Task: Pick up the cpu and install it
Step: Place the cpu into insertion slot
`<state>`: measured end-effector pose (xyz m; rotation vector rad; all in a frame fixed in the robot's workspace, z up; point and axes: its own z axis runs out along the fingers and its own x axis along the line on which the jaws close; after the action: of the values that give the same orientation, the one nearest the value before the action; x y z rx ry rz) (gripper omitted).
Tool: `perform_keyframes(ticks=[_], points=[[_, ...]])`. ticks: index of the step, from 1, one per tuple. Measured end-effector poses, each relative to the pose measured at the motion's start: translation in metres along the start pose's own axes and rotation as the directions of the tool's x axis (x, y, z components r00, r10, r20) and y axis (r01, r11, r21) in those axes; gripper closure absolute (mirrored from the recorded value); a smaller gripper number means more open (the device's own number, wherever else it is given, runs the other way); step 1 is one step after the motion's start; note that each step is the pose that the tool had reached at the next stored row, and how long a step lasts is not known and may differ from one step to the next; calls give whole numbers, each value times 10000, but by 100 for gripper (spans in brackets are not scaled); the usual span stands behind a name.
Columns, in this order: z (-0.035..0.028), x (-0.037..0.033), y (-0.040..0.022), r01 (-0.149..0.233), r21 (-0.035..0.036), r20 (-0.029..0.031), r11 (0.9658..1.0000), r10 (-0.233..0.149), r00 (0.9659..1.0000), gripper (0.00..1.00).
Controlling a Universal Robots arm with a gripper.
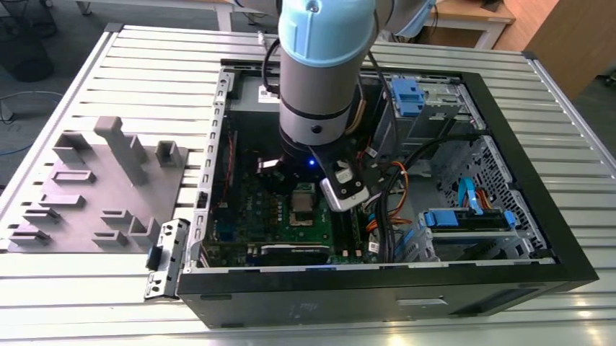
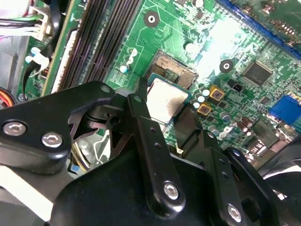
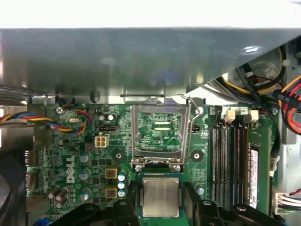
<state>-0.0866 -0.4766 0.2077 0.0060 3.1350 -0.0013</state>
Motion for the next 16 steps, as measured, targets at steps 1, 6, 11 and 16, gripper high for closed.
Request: perform_keyframes(ticks=[1,6,11,16], points=[[3,10,-2,0,0,2,10000,0,10000,53],[18,19,-22,0,1,3,10000,0,10000,53],[25,18,-70,1,5,2,10000,-1,10000,53],[30,12,-92,0,4,2,10000,0,10000,53]])
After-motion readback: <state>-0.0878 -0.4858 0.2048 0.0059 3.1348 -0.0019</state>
